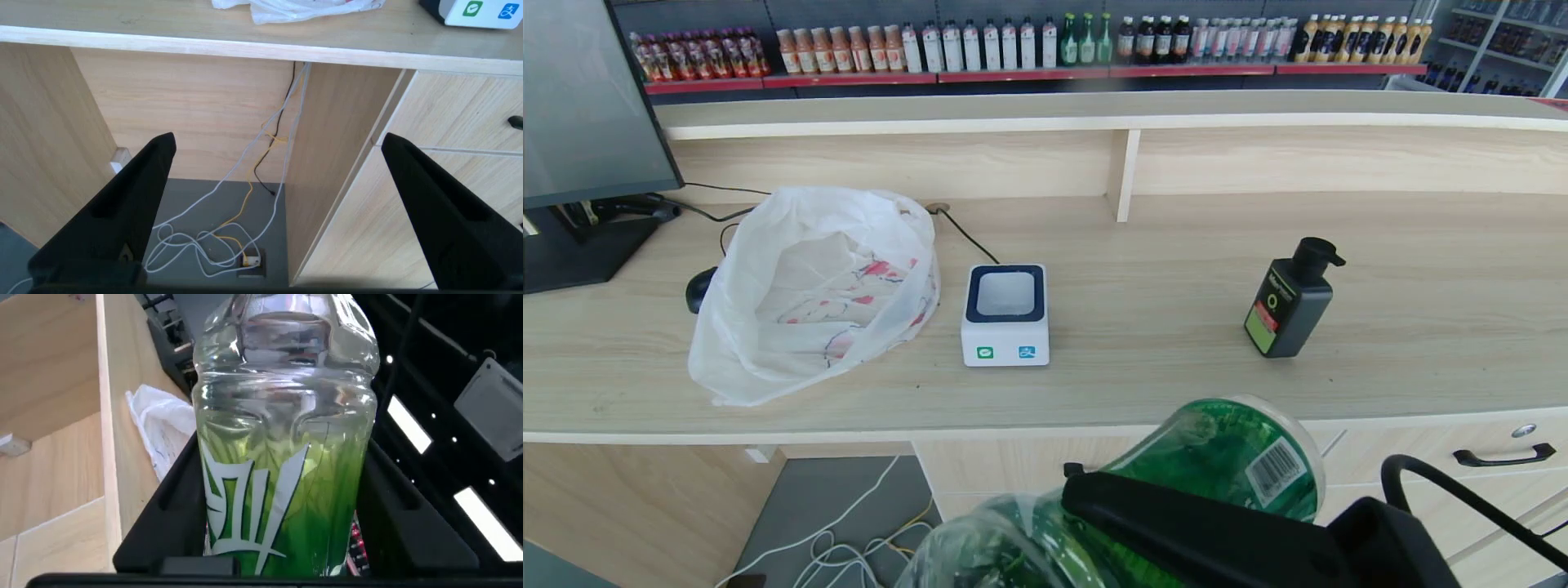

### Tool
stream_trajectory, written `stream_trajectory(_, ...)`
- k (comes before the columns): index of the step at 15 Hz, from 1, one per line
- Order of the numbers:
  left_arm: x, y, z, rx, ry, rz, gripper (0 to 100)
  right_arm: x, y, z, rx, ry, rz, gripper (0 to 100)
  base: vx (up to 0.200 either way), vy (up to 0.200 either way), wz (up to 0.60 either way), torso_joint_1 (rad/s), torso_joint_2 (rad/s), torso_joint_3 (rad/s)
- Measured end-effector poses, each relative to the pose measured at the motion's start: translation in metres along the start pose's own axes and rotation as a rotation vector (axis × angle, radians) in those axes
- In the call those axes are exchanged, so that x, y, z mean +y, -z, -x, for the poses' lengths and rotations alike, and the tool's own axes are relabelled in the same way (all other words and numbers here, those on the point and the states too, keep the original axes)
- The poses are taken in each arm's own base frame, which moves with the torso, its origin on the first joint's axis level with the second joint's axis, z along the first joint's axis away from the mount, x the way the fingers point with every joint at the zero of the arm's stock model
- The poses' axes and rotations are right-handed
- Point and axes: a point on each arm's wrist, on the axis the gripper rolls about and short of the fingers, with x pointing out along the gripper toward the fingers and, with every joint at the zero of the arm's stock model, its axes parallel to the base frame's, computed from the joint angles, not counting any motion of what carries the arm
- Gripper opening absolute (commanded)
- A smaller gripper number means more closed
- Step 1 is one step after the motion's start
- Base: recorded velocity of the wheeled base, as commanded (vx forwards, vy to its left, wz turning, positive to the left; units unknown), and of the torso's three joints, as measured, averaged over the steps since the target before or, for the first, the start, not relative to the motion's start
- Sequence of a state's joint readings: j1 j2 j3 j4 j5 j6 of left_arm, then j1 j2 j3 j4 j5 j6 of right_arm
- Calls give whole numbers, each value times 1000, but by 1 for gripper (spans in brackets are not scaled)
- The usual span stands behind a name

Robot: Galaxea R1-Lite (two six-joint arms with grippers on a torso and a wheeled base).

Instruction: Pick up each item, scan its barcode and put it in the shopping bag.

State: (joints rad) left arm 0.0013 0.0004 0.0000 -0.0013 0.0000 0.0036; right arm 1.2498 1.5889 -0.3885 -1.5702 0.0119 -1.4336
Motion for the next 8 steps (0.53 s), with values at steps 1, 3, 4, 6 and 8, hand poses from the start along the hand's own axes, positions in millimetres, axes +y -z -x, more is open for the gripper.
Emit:
stream_trajectory(1,0,0,0,0,0,0,100,2,-1,1,-4,-10,-44,0,0,0,0,0,0,0)
stream_trajectory(3,0,0,0,0,-1,0,100,8,-1,9,0,-48,-88,0,0,0,0,0,0,0)
stream_trajectory(4,0,0,0,0,-1,0,100,11,-1,14,4,-66,-125,0,0,0,0,0,0,0)
stream_trajectory(6,0,0,0,0,-1,0,100,11,-1,29,14,-93,-165,0,0,0,0,0,0,0)
stream_trajectory(8,0,0,0,0,-1,0,100,3,1,45,48,-69,-185,0,0,0,0,0,0,0)
